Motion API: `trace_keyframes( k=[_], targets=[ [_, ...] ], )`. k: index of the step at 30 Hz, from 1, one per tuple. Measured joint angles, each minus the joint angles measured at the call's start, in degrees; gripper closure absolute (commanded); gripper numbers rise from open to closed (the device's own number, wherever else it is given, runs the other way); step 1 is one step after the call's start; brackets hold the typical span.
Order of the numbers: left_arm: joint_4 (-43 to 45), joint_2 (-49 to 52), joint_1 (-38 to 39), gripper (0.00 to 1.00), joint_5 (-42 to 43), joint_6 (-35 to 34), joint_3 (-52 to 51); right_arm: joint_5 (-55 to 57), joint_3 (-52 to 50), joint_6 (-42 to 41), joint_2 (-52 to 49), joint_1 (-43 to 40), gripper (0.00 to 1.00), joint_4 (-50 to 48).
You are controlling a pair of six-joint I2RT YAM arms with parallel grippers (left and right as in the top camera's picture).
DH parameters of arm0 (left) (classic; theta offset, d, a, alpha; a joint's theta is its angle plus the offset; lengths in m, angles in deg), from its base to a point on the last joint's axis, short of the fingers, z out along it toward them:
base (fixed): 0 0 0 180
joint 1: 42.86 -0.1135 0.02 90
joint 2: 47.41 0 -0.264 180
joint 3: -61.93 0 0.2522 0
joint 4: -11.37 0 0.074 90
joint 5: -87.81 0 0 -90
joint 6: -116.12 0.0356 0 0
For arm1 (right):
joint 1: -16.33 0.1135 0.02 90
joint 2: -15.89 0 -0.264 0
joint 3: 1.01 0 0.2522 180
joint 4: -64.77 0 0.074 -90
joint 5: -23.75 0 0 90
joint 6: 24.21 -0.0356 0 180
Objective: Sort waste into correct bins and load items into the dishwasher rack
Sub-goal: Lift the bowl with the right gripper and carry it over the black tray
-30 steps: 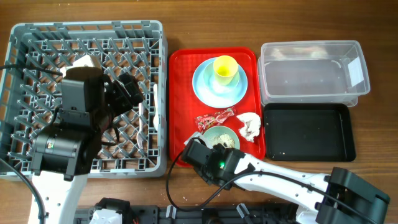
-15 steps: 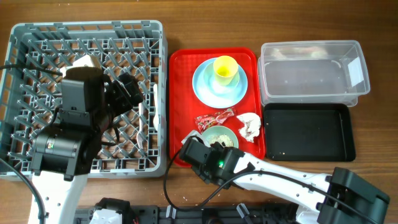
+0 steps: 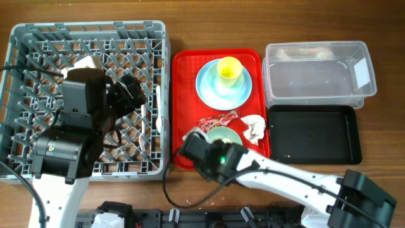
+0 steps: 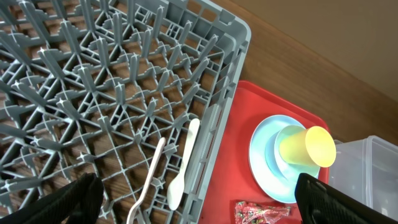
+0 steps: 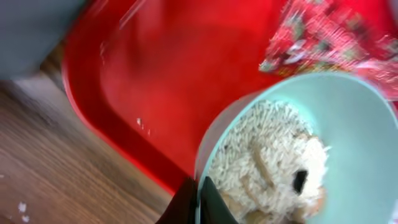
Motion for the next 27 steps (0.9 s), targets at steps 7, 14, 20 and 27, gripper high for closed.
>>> trace_keyframes(
  k=[7,14,20,27],
  targets=[
    [0.0,0.0,0.0,0.0,0.0,0.0,0.0,1.2,18.3,3.9,0.0,-7.3,0.96,14.6],
    [0.0,0.0,0.0,0.0,0.0,0.0,0.0,2.1,29.0,5.2,0.0,-16.5,0.96,20.2],
    [0.0,0.0,0.0,0.0,0.0,0.0,0.0,-5.9,29.7,5.6,0.1,-30.7,0.96,27.5],
    [0.0,0.0,0.0,0.0,0.0,0.0,0.0,-19.1,29.7,8.9,0.1,-51.3,0.96,32.1]
  ],
)
